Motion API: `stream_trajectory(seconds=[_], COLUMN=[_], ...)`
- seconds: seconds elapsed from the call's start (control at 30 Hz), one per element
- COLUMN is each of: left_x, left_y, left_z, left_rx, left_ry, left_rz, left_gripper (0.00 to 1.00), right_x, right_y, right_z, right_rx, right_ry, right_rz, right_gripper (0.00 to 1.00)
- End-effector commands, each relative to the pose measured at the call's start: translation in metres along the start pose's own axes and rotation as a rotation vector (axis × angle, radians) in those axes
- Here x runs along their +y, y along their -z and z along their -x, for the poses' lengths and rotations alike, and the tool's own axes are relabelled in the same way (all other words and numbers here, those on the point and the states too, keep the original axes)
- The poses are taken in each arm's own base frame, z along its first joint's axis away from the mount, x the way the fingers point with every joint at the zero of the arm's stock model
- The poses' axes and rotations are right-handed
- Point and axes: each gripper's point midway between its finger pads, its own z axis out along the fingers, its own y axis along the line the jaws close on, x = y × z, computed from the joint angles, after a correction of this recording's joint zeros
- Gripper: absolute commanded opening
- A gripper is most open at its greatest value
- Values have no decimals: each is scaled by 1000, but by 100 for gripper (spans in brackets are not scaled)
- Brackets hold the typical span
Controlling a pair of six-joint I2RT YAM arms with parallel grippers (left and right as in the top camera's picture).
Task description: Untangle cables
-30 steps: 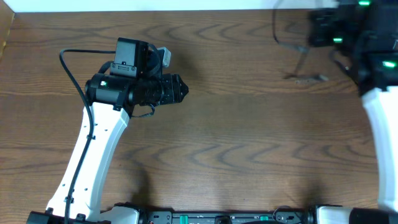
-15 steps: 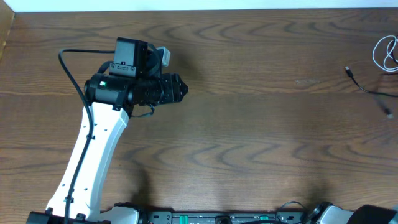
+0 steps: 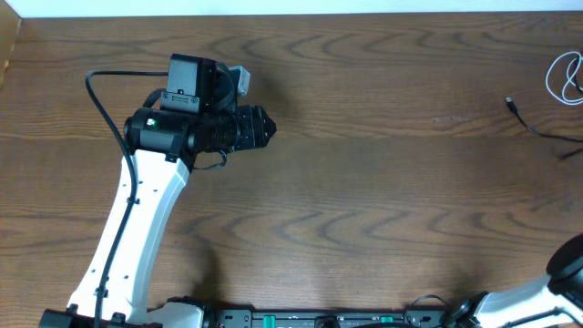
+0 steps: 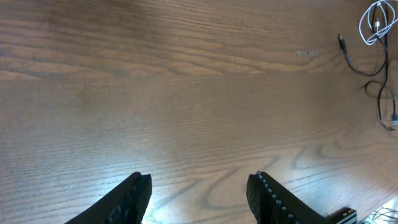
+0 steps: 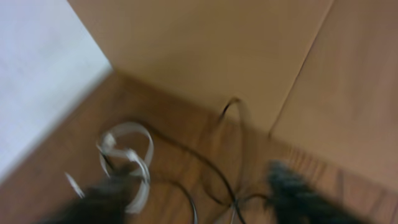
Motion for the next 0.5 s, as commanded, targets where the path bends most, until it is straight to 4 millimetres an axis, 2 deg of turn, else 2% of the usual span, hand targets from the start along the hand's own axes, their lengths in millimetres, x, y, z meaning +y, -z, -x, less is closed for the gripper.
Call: stream_trajectory(seconds=[0.0,0.13,0.27,0.37,0.4,0.43,0.47], left_x=[-3,-3,-3,-3,-3,-3,-3], left_y=[3,3,3,3,3,3,3], left_z=[0,1,1,1,1,1,1], left_rx=[-9,-10,-12,-13,-13,-13,-13], left_ry=[-14,-15,-16,-16,-16,-16,-16], left_rz=[-15,-15,-16,-15,-15,-15,-13], left_gripper=[54,54,54,56,61,64,67], right_x=[15,38,65,104,125,135,154], right_y=[-10,-1,16,43,62,72,92], right_z=[-33,-51,-66,-82,-89,-92,-97], right_rx=[113,190,266,353,394,413,441], right_ry=[25,38,47,51,55,59,79], right_rz=[49,153,283,481,590,646,757], right_gripper=[99,99,99,99,99,99,99])
